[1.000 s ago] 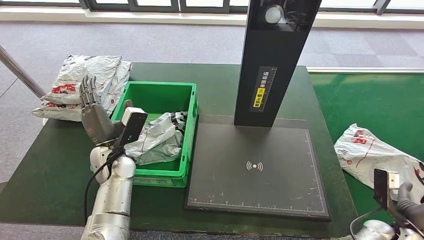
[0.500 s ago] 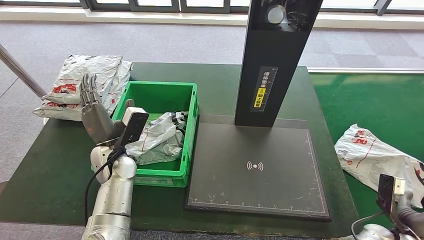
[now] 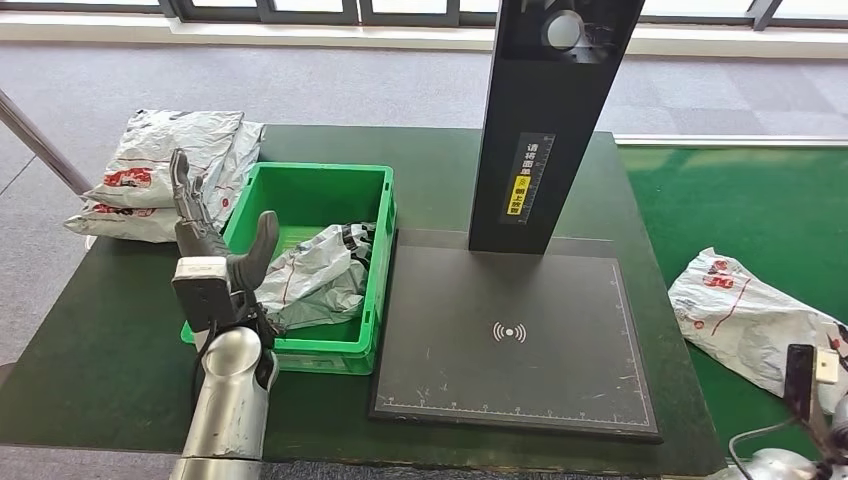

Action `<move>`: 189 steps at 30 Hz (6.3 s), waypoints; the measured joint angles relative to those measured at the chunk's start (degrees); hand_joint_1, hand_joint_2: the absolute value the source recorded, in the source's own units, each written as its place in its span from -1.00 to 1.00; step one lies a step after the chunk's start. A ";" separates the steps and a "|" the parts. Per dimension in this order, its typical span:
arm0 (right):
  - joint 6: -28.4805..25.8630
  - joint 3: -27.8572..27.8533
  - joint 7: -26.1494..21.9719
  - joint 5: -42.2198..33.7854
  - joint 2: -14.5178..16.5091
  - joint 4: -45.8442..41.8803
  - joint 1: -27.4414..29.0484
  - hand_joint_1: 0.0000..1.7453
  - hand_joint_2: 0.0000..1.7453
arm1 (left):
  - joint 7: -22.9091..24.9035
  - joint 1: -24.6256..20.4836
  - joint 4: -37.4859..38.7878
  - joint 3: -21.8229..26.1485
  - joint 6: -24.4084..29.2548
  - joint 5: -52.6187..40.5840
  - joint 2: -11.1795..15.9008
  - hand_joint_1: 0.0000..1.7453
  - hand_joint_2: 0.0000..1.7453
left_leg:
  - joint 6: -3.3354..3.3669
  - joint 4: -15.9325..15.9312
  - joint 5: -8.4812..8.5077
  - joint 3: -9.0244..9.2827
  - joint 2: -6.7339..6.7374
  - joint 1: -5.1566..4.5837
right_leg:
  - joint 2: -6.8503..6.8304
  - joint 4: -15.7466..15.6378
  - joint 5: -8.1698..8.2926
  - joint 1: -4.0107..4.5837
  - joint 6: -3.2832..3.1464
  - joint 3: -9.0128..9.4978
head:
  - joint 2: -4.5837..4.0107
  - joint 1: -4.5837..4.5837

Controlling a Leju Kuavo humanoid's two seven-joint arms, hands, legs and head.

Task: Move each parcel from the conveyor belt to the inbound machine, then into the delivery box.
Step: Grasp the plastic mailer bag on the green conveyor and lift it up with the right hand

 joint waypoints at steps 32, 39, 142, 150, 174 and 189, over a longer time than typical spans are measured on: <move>0.23 24.16 30.84 2.34 -11.12 31.21 -8.66 -1.00 1.00 | -0.10 13.40 -13.46 -8.32 3.41 4.34 2.94 -1.00 1.00 | 0.04 0.00 0.05 0.06 -0.08 0.01 | -0.14 0.00 0.02 0.01 0.03 0.06 | 0.00 0.00; 11.74 24.41 32.19 -1.80 -14.01 43.36 -9.41 -1.00 1.00 | -0.10 14.22 -14.24 -9.12 3.76 5.18 4.09 -1.00 1.00 | 0.04 0.00 0.05 0.06 -0.08 0.00 | -0.15 0.00 0.02 0.01 0.03 0.06 | 0.00 0.00; 8.27 27.21 43.88 5.03 -16.22 50.64 -3.92 1.00 1.00 | -0.08 13.62 -14.23 -6.13 -0.32 3.26 2.94 -1.00 1.00 | 0.03 0.00 0.06 0.05 -0.10 0.01 | -0.16 0.00 0.02 0.01 0.03 0.07 | 0.00 0.01; 0.31 27.21 17.68 -0.24 -14.17 47.53 -7.54 1.00 1.00 | -0.08 13.54 -14.15 -5.57 0.71 3.46 2.81 -1.00 1.00 | 0.02 -0.01 0.08 0.12 0.03 0.02 | -0.02 0.02 0.05 0.02 0.00 0.04 | 0.00 0.01; 0.04 27.21 15.35 -0.77 -10.79 37.39 -9.37 -1.00 -1.00 | -0.08 13.59 -13.88 -5.59 2.37 3.99 2.83 -1.00 1.00 | 0.03 0.00 0.15 0.08 -0.27 0.02 | -0.33 0.02 0.04 0.01 0.01 0.08 | 0.01 0.01; 0.11 26.45 34.99 4.54 -13.81 39.82 -4.61 -1.00 1.00 | 0.04 13.33 -12.95 -5.83 2.33 4.36 2.88 -1.00 1.00 | 0.03 0.00 0.08 0.06 -0.10 0.01 | -0.11 0.01 0.03 0.01 0.02 -0.03 | 0.00 0.01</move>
